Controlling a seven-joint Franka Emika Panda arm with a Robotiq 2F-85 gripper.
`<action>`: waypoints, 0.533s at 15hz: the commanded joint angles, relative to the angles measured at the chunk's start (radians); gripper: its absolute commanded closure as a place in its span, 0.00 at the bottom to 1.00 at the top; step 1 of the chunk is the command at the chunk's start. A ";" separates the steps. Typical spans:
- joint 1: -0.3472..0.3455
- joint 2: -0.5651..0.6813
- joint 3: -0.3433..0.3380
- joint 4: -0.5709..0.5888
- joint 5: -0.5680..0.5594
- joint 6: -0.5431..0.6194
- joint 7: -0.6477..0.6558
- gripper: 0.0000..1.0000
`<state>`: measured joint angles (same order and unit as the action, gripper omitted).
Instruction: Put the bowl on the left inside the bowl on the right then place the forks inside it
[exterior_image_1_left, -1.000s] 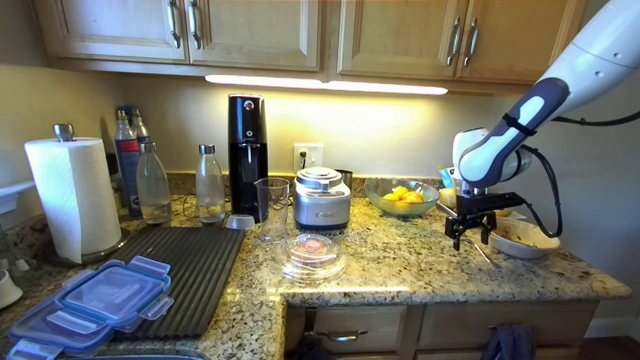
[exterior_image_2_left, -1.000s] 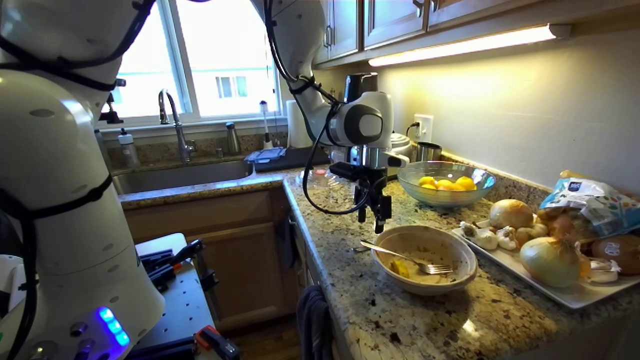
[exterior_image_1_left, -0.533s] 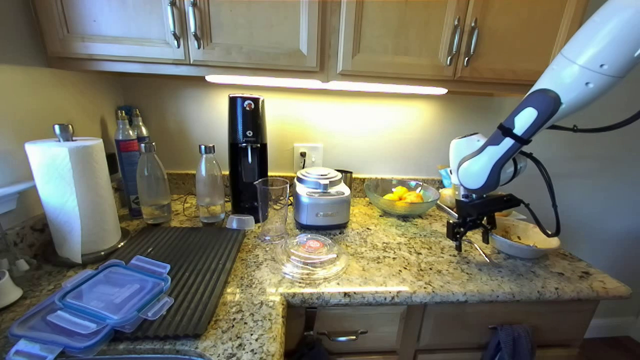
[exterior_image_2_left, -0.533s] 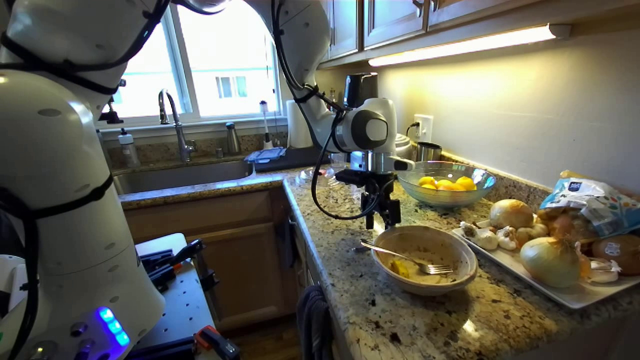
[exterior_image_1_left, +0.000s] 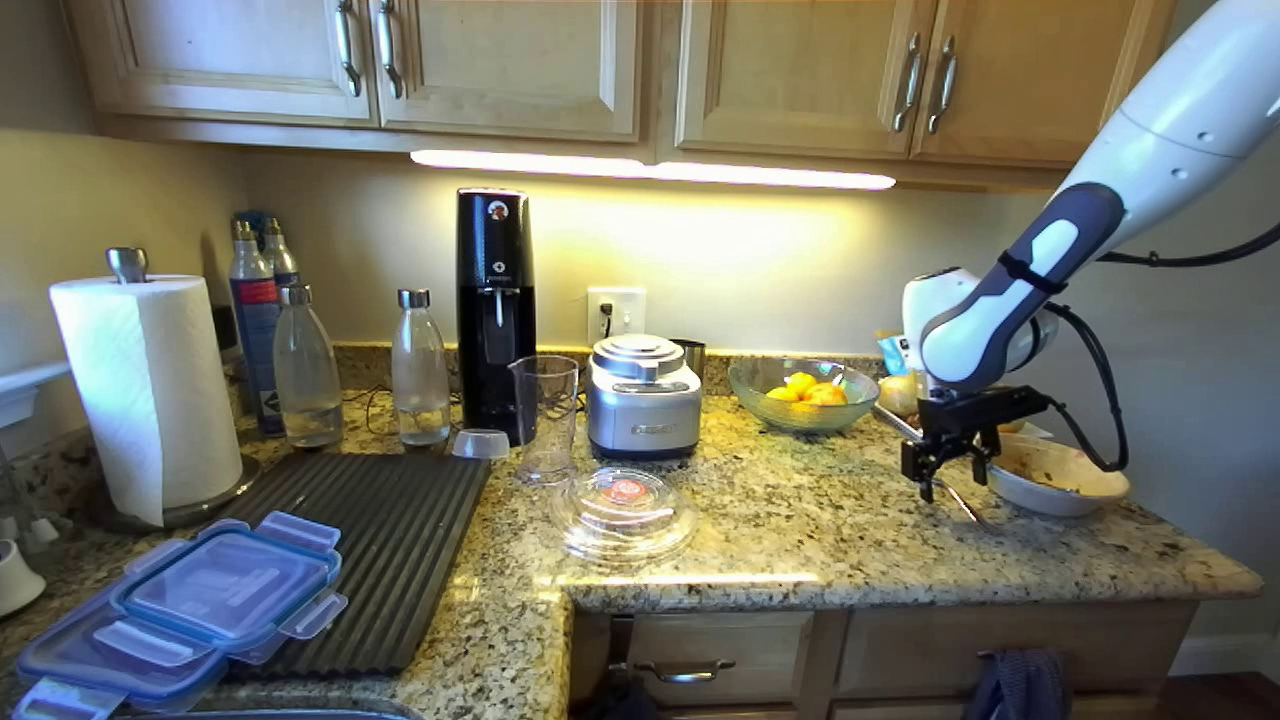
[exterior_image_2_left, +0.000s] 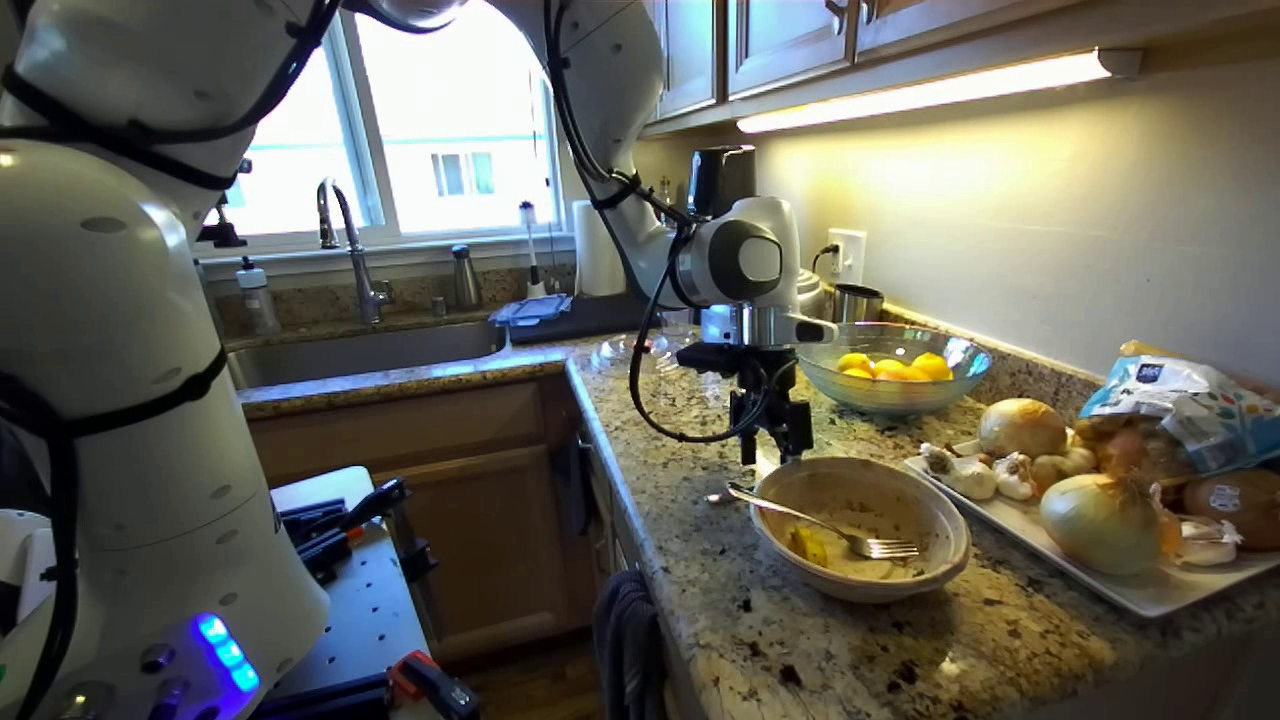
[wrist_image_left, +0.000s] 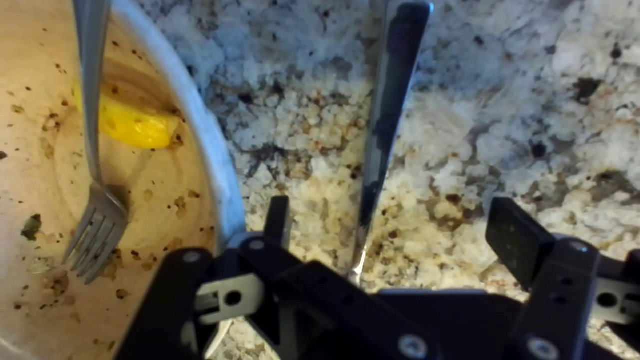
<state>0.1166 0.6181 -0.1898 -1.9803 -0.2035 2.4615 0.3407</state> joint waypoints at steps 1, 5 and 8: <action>0.026 -0.006 -0.016 -0.003 -0.031 -0.004 0.040 0.00; 0.026 0.002 -0.013 0.005 -0.027 -0.008 0.036 0.00; 0.024 0.006 -0.010 0.007 -0.022 -0.006 0.034 0.00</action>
<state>0.1297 0.6188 -0.1898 -1.9777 -0.2085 2.4615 0.3410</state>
